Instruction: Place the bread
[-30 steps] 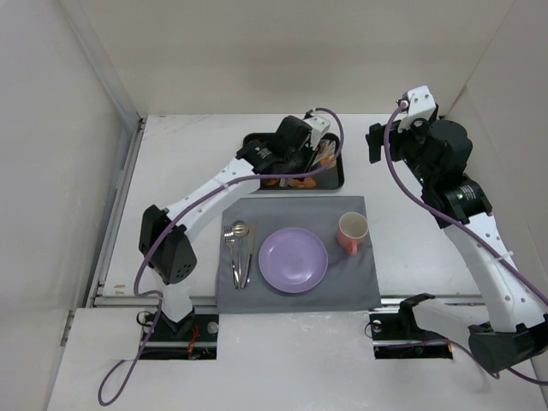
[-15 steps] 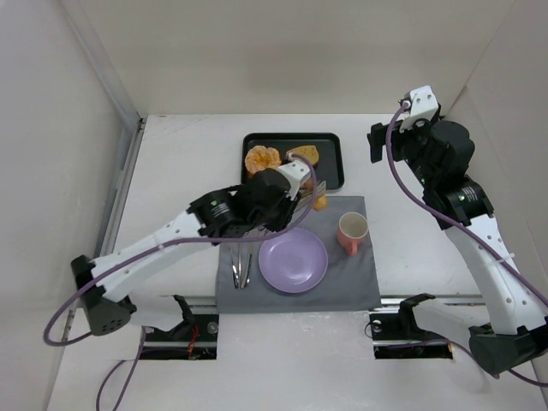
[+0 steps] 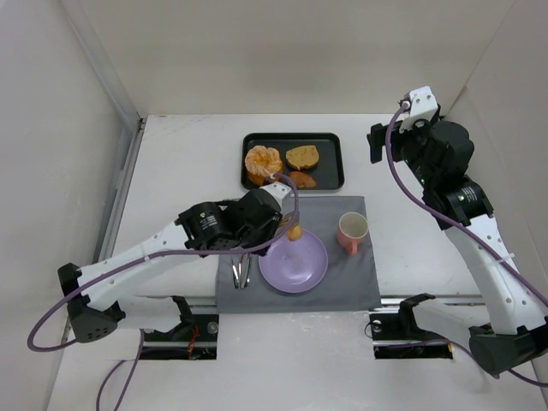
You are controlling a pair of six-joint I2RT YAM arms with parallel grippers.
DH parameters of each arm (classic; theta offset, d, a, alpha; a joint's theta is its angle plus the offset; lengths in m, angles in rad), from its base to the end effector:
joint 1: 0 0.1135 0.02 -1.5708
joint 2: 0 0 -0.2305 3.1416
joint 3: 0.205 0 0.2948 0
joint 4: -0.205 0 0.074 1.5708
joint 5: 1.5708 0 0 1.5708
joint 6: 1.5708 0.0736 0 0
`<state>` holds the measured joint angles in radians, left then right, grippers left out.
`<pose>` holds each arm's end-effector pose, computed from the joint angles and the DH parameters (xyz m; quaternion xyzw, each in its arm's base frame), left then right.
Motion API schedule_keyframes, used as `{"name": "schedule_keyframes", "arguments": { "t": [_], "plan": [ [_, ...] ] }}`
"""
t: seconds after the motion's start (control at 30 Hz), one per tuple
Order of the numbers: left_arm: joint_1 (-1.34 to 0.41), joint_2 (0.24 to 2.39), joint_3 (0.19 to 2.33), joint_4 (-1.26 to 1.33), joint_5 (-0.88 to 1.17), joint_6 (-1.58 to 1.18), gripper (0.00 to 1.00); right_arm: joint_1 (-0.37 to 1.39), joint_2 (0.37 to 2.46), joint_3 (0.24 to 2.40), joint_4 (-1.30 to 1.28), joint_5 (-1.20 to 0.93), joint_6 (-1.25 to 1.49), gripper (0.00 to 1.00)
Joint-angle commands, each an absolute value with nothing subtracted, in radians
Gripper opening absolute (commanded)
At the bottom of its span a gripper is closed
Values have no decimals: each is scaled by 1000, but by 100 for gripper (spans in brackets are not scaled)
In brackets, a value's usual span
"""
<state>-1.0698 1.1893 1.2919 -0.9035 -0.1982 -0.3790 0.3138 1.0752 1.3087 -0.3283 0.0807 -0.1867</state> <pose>0.1649 -0.2710 0.3117 0.2773 0.8804 -0.1790 0.3406 0.3100 0.0944 0.4275 -0.1568 0.7229 0.0129 0.6728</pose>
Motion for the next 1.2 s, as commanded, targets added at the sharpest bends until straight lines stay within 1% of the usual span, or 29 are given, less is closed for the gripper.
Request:
{"name": "schedule_keyframes", "arguments": {
  "t": [0.0, 0.23, 0.33, 0.4, 0.43, 0.6, 0.77, 0.8, 0.9, 1.17],
  "plan": [
    [-1083, 1198, 1279, -928, -187, -417, 4, 313, 1055, 1308, -275, 89, -178, 100],
    [-1152, 1265, 1279, -960, -178, -460, 5, 313, 1055, 1308, -275, 89, -178, 100],
    [-1180, 1301, 1292, -971, -178, -460, 8, 313, 1055, 1308, -275, 89, -178, 100],
    [-1193, 1316, 1292, -983, -178, -471, 11, 313, 1055, 1308, -275, 89, -178, 100],
    [-1207, 1316, 1292, -992, -178, -483, 12, 313, 1055, 1308, -275, 89, -178, 100],
    [-1239, 1345, 1292, -992, -198, -495, 22, 313, 1055, 1308, -275, 89, -178, 100],
    [-1261, 1355, 1301, -992, -218, -514, 36, 313, 1055, 1308, -275, 89, -178, 100],
    [-1261, 1355, 1301, -992, -218, -514, 36, 313, 1055, 1308, -275, 89, -178, 100],
    [-1270, 1355, 1301, -1002, -229, -523, 44, 313, 1055, 1308, -275, 89, -178, 100],
    [-1270, 1336, 1311, -1002, -248, -532, 44, 313, 1055, 1308, -275, 89, -178, 100]
  ]
}}
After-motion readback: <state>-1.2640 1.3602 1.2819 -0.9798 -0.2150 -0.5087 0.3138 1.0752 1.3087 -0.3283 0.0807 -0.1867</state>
